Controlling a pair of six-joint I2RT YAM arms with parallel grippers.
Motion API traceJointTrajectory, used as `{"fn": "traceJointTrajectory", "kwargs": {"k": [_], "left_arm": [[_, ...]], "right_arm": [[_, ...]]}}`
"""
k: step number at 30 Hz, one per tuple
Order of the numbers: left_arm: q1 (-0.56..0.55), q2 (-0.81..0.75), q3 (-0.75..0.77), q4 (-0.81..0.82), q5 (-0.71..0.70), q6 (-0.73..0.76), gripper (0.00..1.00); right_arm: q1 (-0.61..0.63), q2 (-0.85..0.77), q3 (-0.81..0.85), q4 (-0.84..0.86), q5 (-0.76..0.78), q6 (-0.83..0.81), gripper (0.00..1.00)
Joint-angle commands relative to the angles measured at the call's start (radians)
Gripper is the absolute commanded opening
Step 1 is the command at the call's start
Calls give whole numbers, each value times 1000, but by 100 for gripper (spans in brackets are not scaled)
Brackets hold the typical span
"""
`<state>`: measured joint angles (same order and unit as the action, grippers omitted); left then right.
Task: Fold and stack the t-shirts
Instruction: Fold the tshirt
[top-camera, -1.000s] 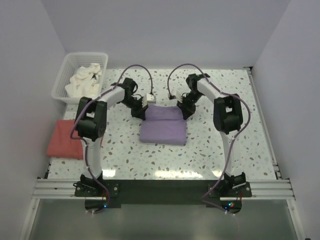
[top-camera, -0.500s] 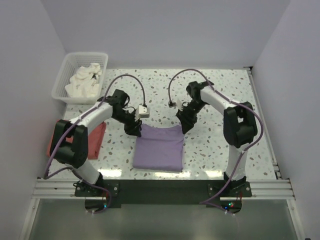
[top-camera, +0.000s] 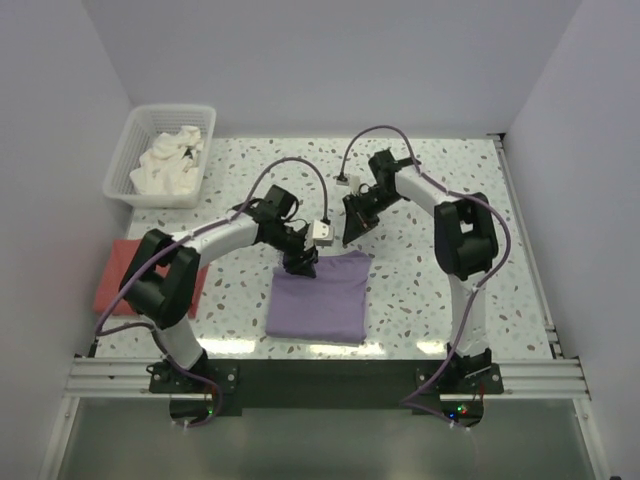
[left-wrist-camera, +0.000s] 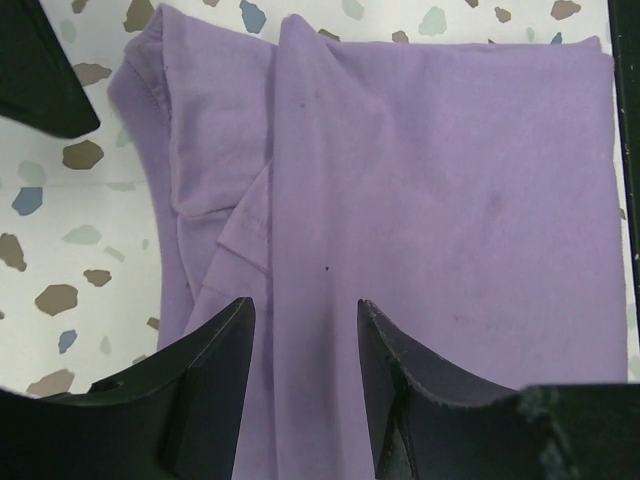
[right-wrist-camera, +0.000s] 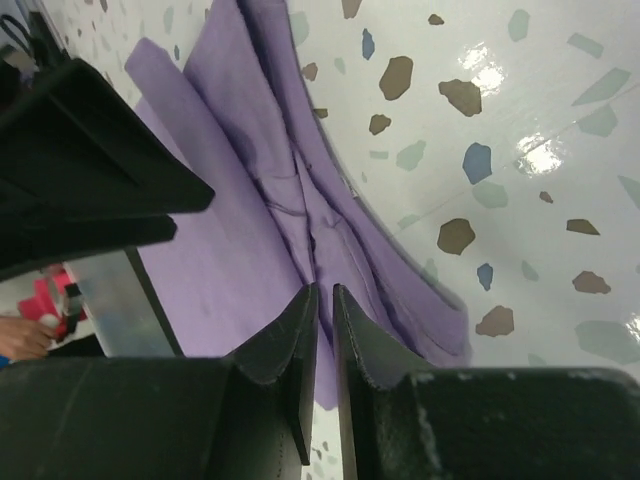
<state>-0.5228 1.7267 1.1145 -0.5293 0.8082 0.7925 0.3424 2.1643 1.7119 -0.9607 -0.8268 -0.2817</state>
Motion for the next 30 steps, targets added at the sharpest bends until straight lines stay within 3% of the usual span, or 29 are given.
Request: {"fn": "traceJointTrajectory", "kwargs": {"k": [1,15,18,22,30], "left_arm": [[-26,22,5,103,-14,-21,50],[-83,96,-35,126,-66,21,41],[-88,97,-30,117,-66,20,34],[-95,68,-35,114,-61,13,12],[-134,-41,-81,143,-119,-4,0]], "right_arm": [[12,-6,-12,118,-84,168,15],[64,31,-83,181,-141,236,14],[76,40,-89,188,-152,248,14],[102,60,-87,191,-172,256,13],[122,149,-63,156,-192,204,12]]}}
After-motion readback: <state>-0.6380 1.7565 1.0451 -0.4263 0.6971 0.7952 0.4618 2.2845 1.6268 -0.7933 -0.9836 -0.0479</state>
